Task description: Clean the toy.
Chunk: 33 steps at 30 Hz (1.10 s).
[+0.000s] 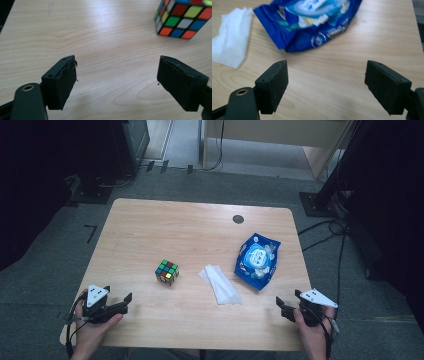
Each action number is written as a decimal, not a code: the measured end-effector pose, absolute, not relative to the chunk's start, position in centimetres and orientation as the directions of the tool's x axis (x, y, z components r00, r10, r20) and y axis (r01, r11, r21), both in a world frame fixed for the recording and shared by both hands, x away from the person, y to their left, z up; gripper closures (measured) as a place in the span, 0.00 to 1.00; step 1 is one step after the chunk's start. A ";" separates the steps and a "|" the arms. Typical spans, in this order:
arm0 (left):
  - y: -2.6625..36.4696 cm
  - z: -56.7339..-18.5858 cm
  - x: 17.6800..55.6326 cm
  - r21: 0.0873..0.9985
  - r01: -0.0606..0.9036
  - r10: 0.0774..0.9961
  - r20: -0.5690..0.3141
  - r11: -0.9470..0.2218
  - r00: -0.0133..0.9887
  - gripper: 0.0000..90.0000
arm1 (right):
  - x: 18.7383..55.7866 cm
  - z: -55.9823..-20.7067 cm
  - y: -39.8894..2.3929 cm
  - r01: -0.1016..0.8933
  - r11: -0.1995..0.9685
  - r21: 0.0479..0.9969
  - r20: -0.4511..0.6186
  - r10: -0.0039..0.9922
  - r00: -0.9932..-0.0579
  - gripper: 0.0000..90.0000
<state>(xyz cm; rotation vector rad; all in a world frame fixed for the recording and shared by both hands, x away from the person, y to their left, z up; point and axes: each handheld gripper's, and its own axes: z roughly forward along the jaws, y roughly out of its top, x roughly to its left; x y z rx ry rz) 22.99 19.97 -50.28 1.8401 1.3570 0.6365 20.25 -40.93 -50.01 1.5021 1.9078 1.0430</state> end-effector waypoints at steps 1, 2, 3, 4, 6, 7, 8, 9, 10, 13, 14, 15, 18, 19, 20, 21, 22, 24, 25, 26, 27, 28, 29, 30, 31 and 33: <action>20.3 -50.5 22.9 0.799 0.580 0.951 -0.032 -0.161 0.309 0.18 | 20.1 -50.3 -41.2 0.588 0.099 0.803 0.076 0.961 -0.266 0.22; 20.5 -50.7 22.8 0.795 0.583 0.953 -0.025 -0.164 0.301 0.18 | 20.0 -50.5 -41.5 0.596 0.098 0.797 0.075 0.963 -0.258 0.22; 20.7 -50.8 22.7 0.790 0.590 0.955 -0.021 -0.165 0.296 0.18 | 19.9 -50.8 -41.8 0.603 0.097 0.792 0.073 0.965 -0.251 0.22; 20.8 -50.9 22.6 0.788 0.594 0.955 -0.027 -0.162 0.296 0.18 | 19.8 -51.0 -42.0 0.609 0.102 0.787 0.067 0.967 -0.248 0.22; 20.9 -50.9 22.5 0.786 0.592 0.956 -0.005 -0.178 0.294 0.18 | 19.8 -51.6 -42.5 0.624 0.104 0.775 0.059 0.970 -0.235 0.21; 20.8 -51.0 22.5 0.780 0.596 0.956 0.007 -0.188 0.293 0.18 | 19.7 -51.8 -42.6 0.631 0.102 0.769 0.057 0.972 -0.227 0.22; 20.8 -51.0 22.5 0.780 0.596 0.956 0.007 -0.188 0.293 0.18 | 19.8 -52.0 -42.8 0.638 0.104 0.763 0.052 0.974 -0.220 0.22; 20.7 -51.0 22.5 0.776 0.601 0.956 0.009 -0.193 0.295 0.18 | 19.8 -52.2 -42.9 0.647 0.104 0.756 0.050 0.975 -0.216 0.22; 20.4 -51.2 22.5 0.766 0.604 0.953 0.034 -0.218 0.302 0.18 | 19.8 -52.4 -43.0 0.654 0.099 0.750 0.055 0.976 -0.210 0.21; 20.1 -51.4 22.6 0.743 0.620 0.948 0.058 -0.251 0.314 0.18 | 19.8 -52.5 -43.1 0.661 0.100 0.744 0.055 0.976 -0.209 0.21; 20.0 -51.5 22.7 0.735 0.627 0.947 0.063 -0.257 0.314 0.18 | 19.8 -52.5 -43.1 0.662 0.101 0.743 0.053 0.977 -0.209 0.21; 19.9 -51.6 22.8 0.723 0.639 0.947 0.066 -0.262 0.314 0.18 | 19.8 -52.5 -43.0 0.663 0.107 0.741 0.047 0.977 -0.210 0.21; 19.8 -51.7 22.9 0.718 0.644 0.947 0.066 -0.265 0.315 0.18 | 19.8 -52.5 -42.8 0.665 0.130 0.736 0.026 0.975 -0.220 0.18; 19.8 -51.7 22.9 0.720 0.642 0.947 0.064 -0.262 0.314 0.18 | 19.9 -52.5 -42.7 0.665 0.132 0.735 0.026 0.974 -0.223 0.18; 19.8 -51.7 22.9 0.722 0.642 0.948 0.060 -0.258 0.313 0.18 | 19.9 -52.5 -42.7 0.665 0.132 0.735 0.027 0.974 -0.224 0.18; 19.9 -51.7 22.9 0.721 0.645 0.947 0.053 -0.256 0.316 0.18 | 19.9 -52.5 -42.7 0.665 0.133 0.735 0.027 0.974 -0.224 0.18; 19.9 -51.7 22.9 0.721 0.645 0.947 0.053 -0.256 0.316 0.18 | 19.9 -52.5 -42.7 0.665 0.133 0.735 0.027 0.974 -0.224 0.18; 20.1 -51.8 23.1 0.714 0.661 0.946 0.007 -0.231 0.323 0.18 | 19.9 -52.5 -42.8 0.664 0.133 0.736 0.027 0.974 -0.225 0.17; 20.1 -51.8 23.2 0.713 0.661 0.946 0.010 -0.235 0.325 0.18 | 19.9 -52.5 -42.8 0.665 0.132 0.735 0.028 0.974 -0.225 0.17; 20.1 -51.8 23.2 0.713 0.661 0.946 0.010 -0.235 0.325 0.18 | 19.9 -52.5 -42.8 0.664 0.132 0.736 0.027 0.974 -0.224 0.16; 20.1 -51.8 23.2 0.713 0.660 0.946 0.010 -0.234 0.325 0.18 | 19.9 -52.5 -42.8 0.664 0.132 0.736 0.027 0.974 -0.224 0.16; 20.1 -51.8 23.2 0.713 0.661 0.946 0.010 -0.235 0.325 0.18 | 19.9 -52.5 -42.7 0.668 0.125 0.734 0.029 0.976 -0.214 0.15; 20.1 -51.8 23.2 0.714 0.660 0.946 0.009 -0.234 0.325 0.18 | 19.9 -52.6 -42.8 0.669 0.123 0.733 0.029 0.977 -0.211 0.15; 20.1 -51.8 23.2 0.714 0.660 0.946 0.009 -0.234 0.325 0.18 | 19.9 -52.6 -42.8 0.669 0.123 0.733 0.029 0.977 -0.211 0.15; 20.1 -51.8 23.2 0.714 0.660 0.946 0.009 -0.234 0.325 0.18 | 19.9 -52.6 -42.8 0.669 0.123 0.733 0.029 0.977 -0.211 0.15; 20.1 -51.8 23.2 0.714 0.660 0.946 0.009 -0.234 0.325 0.18 | 19.9 -52.6 -42.8 0.668 0.124 0.733 0.029 0.977 -0.212 0.15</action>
